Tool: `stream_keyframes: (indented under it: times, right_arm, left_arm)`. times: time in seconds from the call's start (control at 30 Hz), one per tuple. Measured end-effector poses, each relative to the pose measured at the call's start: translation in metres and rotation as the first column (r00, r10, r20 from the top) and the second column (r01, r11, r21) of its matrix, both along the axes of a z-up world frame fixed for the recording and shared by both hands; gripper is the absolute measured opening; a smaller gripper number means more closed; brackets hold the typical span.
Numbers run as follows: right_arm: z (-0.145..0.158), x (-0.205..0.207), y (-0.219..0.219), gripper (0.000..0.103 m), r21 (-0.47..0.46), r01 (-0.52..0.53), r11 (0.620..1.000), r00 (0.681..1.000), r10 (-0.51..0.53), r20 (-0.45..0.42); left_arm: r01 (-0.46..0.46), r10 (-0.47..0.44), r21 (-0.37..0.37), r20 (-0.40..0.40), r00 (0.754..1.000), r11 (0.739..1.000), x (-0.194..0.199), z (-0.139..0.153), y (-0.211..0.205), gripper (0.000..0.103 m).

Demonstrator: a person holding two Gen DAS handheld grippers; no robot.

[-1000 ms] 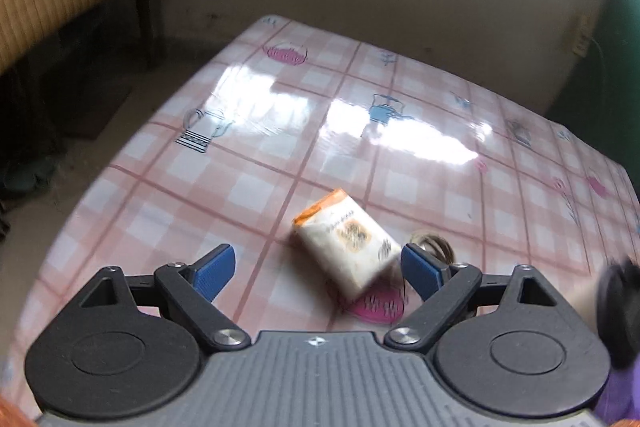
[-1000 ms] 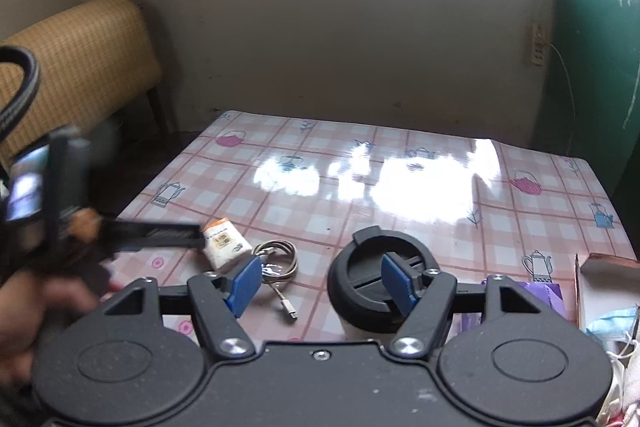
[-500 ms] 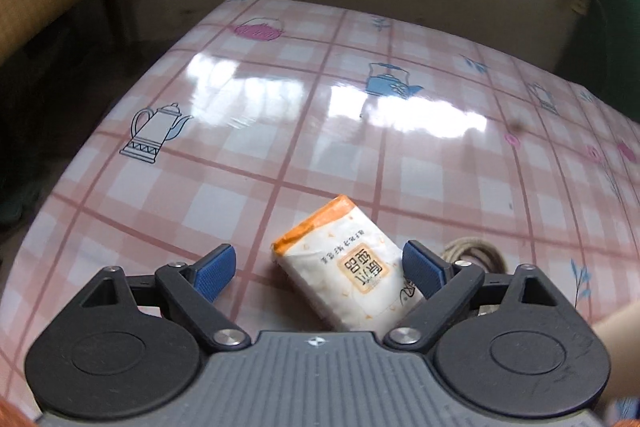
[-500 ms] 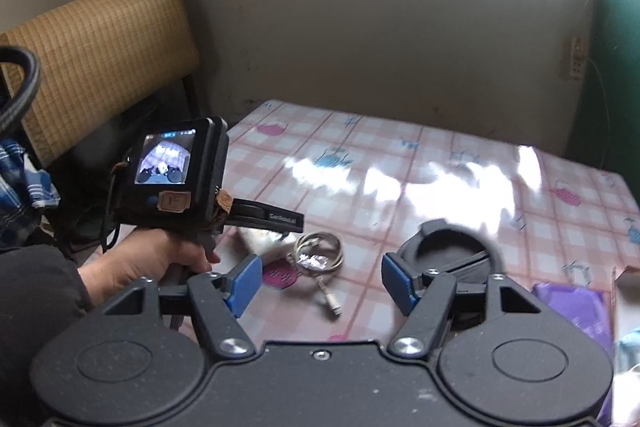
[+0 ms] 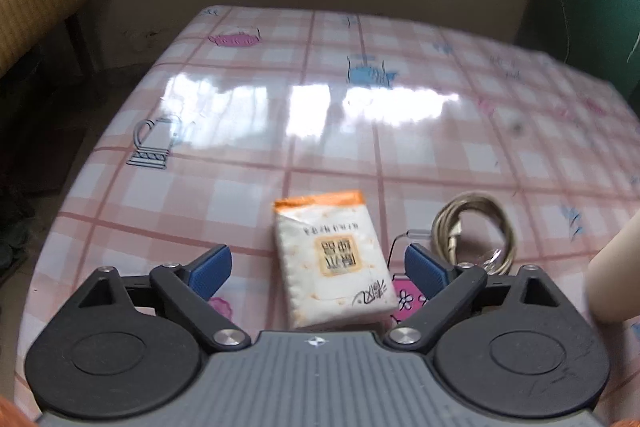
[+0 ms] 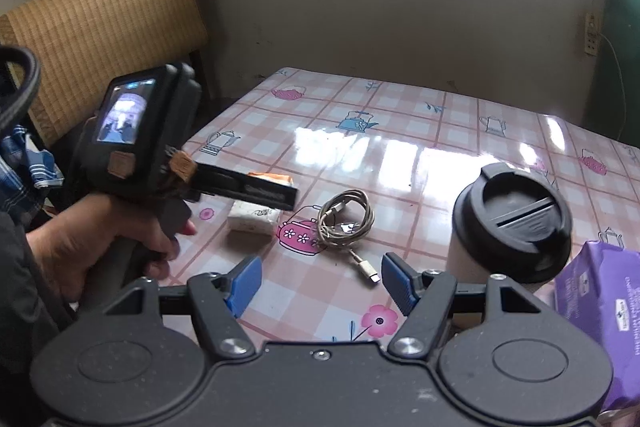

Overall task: Organize soft objects
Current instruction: 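Grasp the white tissue pack with the left tool while the right tool approaches the coiled cable, then grasp the coiled grey cable with the right tool and lift it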

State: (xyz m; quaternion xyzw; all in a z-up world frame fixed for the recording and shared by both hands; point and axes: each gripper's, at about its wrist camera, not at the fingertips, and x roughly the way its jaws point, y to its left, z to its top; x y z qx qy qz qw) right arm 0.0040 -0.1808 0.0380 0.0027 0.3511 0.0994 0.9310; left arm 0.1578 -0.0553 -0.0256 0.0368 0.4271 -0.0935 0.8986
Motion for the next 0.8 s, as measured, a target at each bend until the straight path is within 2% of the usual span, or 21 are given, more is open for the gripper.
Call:
stream_keyframes:
  times: [0.1, 0.13, 0.17, 0.27, 0.4, 0.5, 0.6, 0.73, 0.8]
  right_arm:
    - [-0.008, 0.006, 0.004, 0.079, 0.008, 0.021, 1.0, 1.0, -0.021, -0.003]
    - [-0.011, 0.009, 0.005, 0.079, 0.01, 0.028, 1.0, 1.0, -0.028, -0.006]
    - [-0.014, 0.012, 0.006, 0.079, 0.015, 0.031, 0.999, 0.999, -0.031, -0.007]
    - [-0.024, 0.025, 0.015, 0.079, -0.002, 0.049, 0.999, 0.999, -0.049, -0.005]
    - [-0.043, 0.05, 0.028, 0.082, -0.023, 0.084, 0.996, 0.996, -0.084, -0.011]
    - [-0.057, 0.073, 0.033, 0.082, -0.009, 0.14, 0.99, 0.99, -0.14, -0.029]
    - [-0.069, 0.093, 0.039, 0.082, -0.046, 0.182, 0.982, 0.983, -0.184, -0.028]
    - [-0.082, 0.116, 0.035, 0.089, -0.04, 0.241, 0.97, 0.969, -0.243, -0.051]
    - [-0.087, 0.122, 0.032, 0.091, -0.024, 0.233, 0.972, 0.97, -0.234, -0.063]
  left_arm:
    - [-0.002, 0.0, 0.048, 0.044, 0.999, 0.999, 0.0, -0.009, -0.006, 0.078]
    - [-0.009, 0.006, 0.057, 0.059, 0.998, 0.998, -0.002, -0.009, -0.004, 0.06]
    - [-0.018, 0.014, 0.054, 0.069, 0.998, 0.998, -0.005, -0.008, -0.001, 0.052]
    - [-0.047, 0.048, -0.029, 0.053, 0.997, 0.999, -0.01, -0.002, 0.021, 0.051]
    - [-0.086, 0.084, 0.015, 0.099, 0.992, 0.996, -0.026, 0.008, 0.044, 0.051]
    - [-0.107, 0.106, 0.006, 0.105, 0.989, 0.994, -0.037, 0.013, 0.062, 0.052]
    - [-0.12, 0.121, -0.017, 0.101, 0.988, 0.993, -0.043, 0.014, 0.072, 0.052]
    - [-0.123, 0.126, -0.04, 0.093, 0.988, 0.992, -0.046, 0.015, 0.076, 0.052]
    - [-0.123, 0.127, -0.056, 0.09, 0.988, 0.991, -0.046, 0.015, 0.072, 0.052]
